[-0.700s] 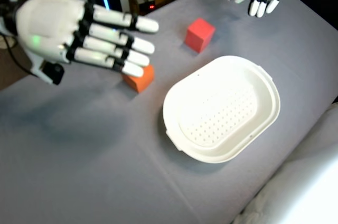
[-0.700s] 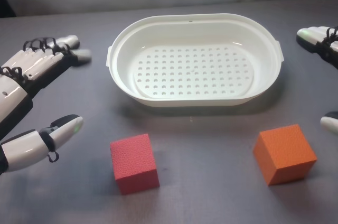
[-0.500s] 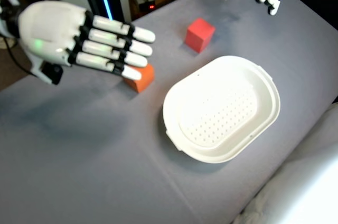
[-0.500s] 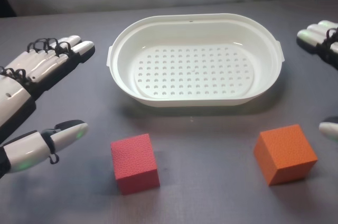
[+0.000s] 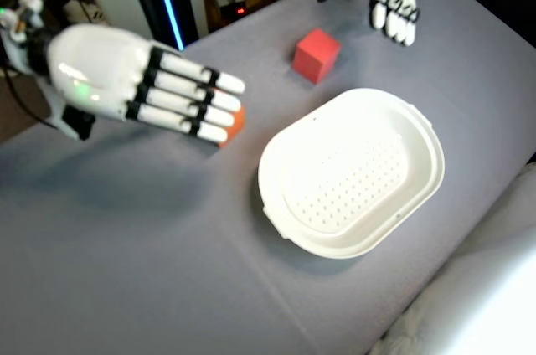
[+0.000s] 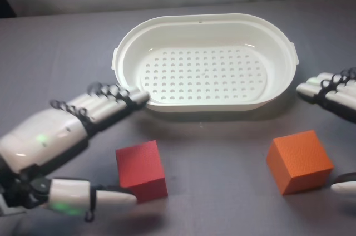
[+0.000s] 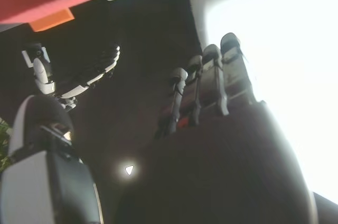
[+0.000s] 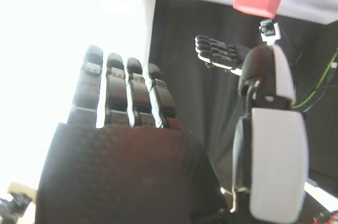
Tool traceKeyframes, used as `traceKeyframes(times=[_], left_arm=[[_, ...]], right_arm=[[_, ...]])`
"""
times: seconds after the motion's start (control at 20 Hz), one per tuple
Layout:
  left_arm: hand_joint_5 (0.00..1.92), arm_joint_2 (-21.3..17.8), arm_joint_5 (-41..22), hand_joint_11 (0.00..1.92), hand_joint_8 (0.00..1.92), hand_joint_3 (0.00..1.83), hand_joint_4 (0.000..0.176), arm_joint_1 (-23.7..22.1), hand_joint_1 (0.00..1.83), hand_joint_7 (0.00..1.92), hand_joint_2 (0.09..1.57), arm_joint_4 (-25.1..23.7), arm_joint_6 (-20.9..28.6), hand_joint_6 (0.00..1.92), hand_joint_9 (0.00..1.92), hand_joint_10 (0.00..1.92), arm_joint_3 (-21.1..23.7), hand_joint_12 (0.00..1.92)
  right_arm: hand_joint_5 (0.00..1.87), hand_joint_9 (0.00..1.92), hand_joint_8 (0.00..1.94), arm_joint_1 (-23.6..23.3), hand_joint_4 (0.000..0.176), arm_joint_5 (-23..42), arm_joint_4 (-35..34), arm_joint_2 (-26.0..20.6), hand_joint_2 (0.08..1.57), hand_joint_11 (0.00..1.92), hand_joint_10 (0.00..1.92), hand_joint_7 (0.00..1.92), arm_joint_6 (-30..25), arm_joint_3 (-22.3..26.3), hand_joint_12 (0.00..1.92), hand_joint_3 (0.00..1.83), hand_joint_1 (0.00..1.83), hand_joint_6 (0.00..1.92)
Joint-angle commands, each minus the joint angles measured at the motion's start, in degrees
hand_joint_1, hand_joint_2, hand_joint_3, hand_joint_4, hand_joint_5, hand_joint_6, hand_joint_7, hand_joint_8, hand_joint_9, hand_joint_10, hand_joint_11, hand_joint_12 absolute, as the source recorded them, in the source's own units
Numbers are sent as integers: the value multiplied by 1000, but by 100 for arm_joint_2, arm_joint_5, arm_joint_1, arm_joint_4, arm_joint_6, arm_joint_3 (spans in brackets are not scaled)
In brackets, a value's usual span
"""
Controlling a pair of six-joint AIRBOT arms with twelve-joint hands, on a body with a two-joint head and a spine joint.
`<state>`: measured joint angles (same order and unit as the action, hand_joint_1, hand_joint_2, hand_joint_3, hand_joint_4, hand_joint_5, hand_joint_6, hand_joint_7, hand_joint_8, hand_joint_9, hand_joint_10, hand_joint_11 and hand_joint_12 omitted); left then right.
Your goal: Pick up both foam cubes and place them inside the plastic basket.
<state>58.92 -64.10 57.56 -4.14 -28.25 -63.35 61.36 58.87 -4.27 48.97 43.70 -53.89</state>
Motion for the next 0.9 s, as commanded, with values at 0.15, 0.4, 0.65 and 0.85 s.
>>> traceKeyframes(times=[0.15,0.4,0.65,0.85], left_arm=[[0,287,-24,6,0,23,24,-145,725,0,977,-66,244,0,1,0,-256,251],[123,558,308,0,36,11,0,-232,952,171,1048,-84,343,29,196,62,-486,1088],[734,627,365,949,1504,0,0,-344,1222,821,1229,-151,405,1110,964,1543,-578,1753],[730,488,70,816,1605,0,0,-405,1196,747,1255,-179,390,1186,816,1695,-518,1883]], right_arm=[[0,0,0,-329,0,-52,25,423,996,0,0,0,-160,-375,140,1,809,0],[0,27,2,-576,0,-597,160,805,1068,4,11,5,-266,-705,2,24,802,0],[693,939,1447,-728,0,-739,343,959,1233,849,1422,855,-507,-893,1719,1,1216,1187],[682,873,1409,-860,0,-409,420,770,1229,813,1468,866,-507,-797,1732,0,1222,1238]])
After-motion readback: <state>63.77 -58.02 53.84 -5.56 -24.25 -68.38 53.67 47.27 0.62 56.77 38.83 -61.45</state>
